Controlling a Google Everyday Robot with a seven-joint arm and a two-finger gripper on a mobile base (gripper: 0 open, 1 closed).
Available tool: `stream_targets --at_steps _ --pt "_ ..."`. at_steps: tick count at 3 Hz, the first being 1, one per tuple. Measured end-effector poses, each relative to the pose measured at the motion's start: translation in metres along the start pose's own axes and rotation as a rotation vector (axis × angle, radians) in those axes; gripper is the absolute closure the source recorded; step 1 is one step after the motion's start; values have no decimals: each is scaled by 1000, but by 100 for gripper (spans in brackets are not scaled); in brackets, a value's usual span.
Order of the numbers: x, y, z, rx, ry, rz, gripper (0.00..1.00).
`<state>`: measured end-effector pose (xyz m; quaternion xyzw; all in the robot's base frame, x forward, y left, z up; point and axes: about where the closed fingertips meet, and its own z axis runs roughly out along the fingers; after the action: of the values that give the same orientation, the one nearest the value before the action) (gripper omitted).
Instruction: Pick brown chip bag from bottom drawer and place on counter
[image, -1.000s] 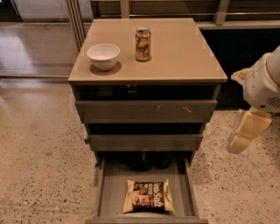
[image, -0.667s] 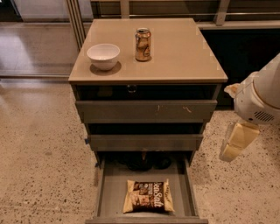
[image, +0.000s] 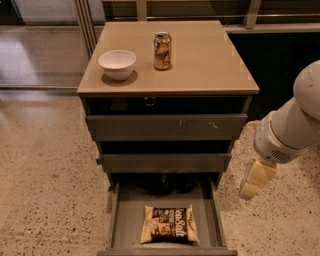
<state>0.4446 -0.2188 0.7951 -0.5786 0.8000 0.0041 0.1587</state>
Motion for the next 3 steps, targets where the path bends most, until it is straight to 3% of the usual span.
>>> stream_targets --at_steps 2,3 --pt "12 11 53 -36 3 11 0" --pt "23 25 102 -62 -8 2 0"
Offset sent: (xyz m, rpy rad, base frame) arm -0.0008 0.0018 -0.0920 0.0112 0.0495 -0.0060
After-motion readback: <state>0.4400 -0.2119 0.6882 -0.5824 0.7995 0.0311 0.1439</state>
